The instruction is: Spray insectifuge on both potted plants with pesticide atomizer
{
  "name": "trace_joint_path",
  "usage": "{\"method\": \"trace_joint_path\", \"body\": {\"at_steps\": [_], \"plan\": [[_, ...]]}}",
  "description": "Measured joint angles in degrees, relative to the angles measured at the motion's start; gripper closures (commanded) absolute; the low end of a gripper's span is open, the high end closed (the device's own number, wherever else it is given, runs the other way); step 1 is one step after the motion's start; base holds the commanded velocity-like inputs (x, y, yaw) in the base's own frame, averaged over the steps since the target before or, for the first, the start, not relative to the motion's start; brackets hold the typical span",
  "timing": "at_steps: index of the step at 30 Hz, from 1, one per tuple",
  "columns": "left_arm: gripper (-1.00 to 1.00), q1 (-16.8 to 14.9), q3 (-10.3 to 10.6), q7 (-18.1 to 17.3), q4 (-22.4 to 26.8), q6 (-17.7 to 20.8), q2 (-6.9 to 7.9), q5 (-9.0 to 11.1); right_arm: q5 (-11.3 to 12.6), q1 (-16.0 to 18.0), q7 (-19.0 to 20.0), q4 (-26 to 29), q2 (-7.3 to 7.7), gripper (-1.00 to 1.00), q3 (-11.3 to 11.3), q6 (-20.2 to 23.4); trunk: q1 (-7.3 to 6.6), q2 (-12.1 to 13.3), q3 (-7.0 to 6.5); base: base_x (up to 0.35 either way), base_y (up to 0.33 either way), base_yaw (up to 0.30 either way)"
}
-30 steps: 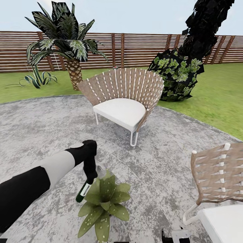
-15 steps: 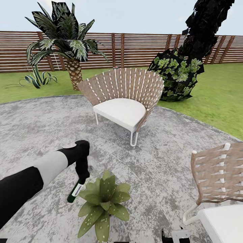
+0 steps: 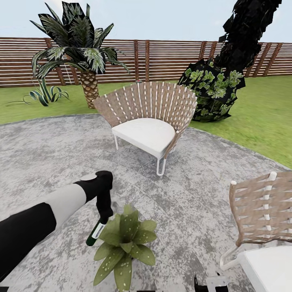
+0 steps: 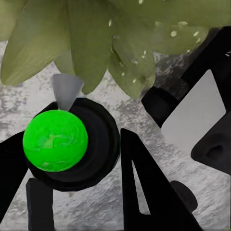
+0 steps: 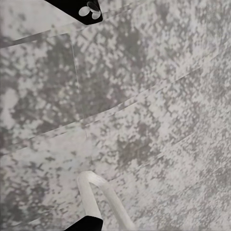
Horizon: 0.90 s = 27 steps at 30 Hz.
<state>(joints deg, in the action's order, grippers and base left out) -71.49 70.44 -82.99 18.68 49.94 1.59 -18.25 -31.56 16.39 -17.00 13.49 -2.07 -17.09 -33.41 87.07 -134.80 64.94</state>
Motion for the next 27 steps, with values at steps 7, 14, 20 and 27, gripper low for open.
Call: {"method": "trace_joint_path", "body": {"at_steps": [7,14,20,27], "plan": [[1.00,8.1,0.2,0.1,0.3,-1.8,7.11,-0.1,0.0,0.0,0.0,0.0,0.00,-1.00,0.0,0.0,0.01,0.0,0.01,0.000,0.000,0.000],[1.00,9.6,-1.6,0.4,0.0,-8.2,10.37,0.4,0.0,0.0,0.0,0.0,0.05,-1.00,0.0,0.1,0.00,0.0,0.00,0.000,0.000,0.000],[1.00,6.3,-7.7,-0.1,1.4,-8.0,8.66,0.3,0.0,0.0,0.0,0.0,0.06,-1.00,0.0,0.1,0.00,0.0,-0.01,0.000,0.000,0.000],[1.00,5.8,-8.0,0.3,1.4,-8.3,9.09,0.1,0.0,0.0,0.0,0.0,0.08,-1.00,0.0,0.1,0.03,0.0,0.00,-0.172,0.000,0.000]]}}
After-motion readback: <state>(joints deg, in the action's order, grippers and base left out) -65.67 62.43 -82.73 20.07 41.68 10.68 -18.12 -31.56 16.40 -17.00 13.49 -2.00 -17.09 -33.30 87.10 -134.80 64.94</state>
